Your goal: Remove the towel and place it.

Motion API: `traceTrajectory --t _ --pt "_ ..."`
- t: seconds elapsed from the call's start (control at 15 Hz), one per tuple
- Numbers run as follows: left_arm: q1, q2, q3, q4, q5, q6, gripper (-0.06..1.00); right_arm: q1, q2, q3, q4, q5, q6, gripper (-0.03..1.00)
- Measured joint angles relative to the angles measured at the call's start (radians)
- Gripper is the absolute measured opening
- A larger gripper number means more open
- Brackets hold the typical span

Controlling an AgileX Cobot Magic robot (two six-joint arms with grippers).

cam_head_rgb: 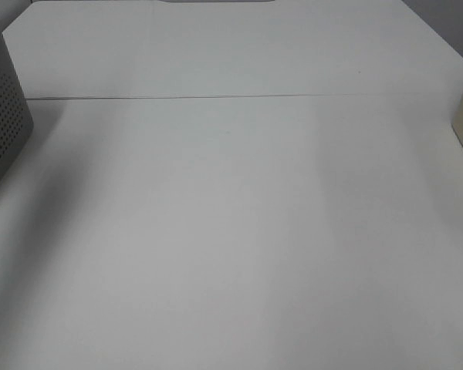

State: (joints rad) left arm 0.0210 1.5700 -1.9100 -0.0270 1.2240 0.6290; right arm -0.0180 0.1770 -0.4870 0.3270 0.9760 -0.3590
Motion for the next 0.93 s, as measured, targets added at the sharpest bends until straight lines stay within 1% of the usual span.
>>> traceTrajectory --t 0.13,0.27,0.47,0.53,0.6,0.67,0.73,0.8,0.87,0.93 --pt "-0.108 -0.076 0.0 0.027 0.0 -0.009 0.0 0.0 0.101 -0.004 0.216 -0.102 -0.186 0.97" --pt "-0.216 -0.132 0.0 0.042 0.001 -0.018 0.0 0.0 0.224 -0.005 0.461 -0.155 -0.421 0.97" --pt "-0.365 -0.165 0.0 0.048 0.003 -0.037 0.0 0.0 0.434 -0.005 0.795 -0.161 -0.857 0.97" --pt "-0.417 -0.165 0.0 0.048 0.004 -0.037 0.0 0.0 0.512 -0.005 0.904 -0.159 -0.981 0.97" --pt "-0.476 -0.165 0.0 0.048 0.004 -0.037 0.0 0.0 0.583 -0.006 0.99 -0.155 -1.111 0.97" --pt "-0.504 -0.165 0.0 0.048 0.004 -0.037 0.0 0.0 0.622 -0.01 1.029 -0.147 -1.171 0.97" --pt "-0.548 -0.165 0.0 0.048 0.004 -0.037 0.0 0.0 0.693 -0.028 1.086 -0.122 -1.262 0.97" --pt "-0.618 -0.162 0.0 0.048 0.004 -0.037 0.0 0.005 0.836 -0.082 1.14 -0.044 -1.375 0.97" --pt "-0.64 -0.158 0.0 0.049 0.004 -0.037 0.0 0.039 0.899 -0.119 1.145 -0.041 -1.391 0.97" --pt "-0.657 -0.149 0.0 0.05 0.004 -0.038 0.0 0.101 0.949 -0.15 1.151 -0.068 -1.399 0.97"
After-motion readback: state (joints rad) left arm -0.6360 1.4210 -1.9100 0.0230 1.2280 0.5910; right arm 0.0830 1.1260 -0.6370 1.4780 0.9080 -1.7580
